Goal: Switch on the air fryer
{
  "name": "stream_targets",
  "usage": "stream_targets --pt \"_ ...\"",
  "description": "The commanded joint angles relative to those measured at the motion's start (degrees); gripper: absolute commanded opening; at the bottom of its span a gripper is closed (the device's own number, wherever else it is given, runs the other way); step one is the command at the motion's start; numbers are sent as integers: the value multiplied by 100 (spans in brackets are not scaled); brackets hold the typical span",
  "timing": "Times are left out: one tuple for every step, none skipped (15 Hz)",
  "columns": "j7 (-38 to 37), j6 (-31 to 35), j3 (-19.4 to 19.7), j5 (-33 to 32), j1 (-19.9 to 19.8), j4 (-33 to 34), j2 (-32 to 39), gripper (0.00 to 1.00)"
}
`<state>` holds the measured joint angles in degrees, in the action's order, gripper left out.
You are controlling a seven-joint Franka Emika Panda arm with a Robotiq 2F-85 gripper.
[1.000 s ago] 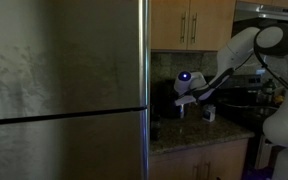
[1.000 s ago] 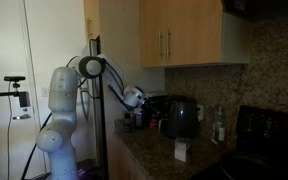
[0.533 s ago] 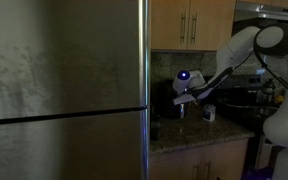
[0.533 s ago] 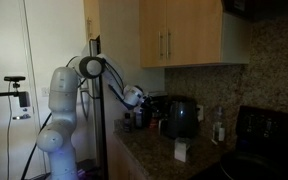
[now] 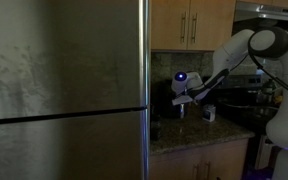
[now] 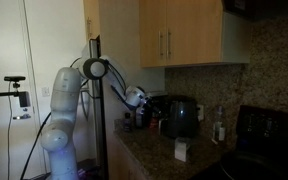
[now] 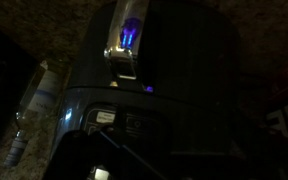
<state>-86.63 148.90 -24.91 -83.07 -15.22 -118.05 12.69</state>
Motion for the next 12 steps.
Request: stream_targets --pt "0 3 117 21 129 0 -20 100" --pt "0 3 160 34 182 0 -41 100" --pt "-59 -81 177 -90 230 58 21 100" --pt "-12 -152 169 -139 268 195 193 100" --pt "-32 -278 166 -173 307 283 295 100" --pt "55 -325 158 -118 321 382 426 100" --pt "181 -224 859 131 984 464 457 100" --pt "177 -253 946 148 1081 576 565 100" --pt "177 -261 1122 174 1251 672 640 100" --pt "160 -375 787 93 962 775 770 100" --pt "164 -366 1327 199 1485 878 820 100" --pt "127 -438 1377 196 1553 941 875 100"
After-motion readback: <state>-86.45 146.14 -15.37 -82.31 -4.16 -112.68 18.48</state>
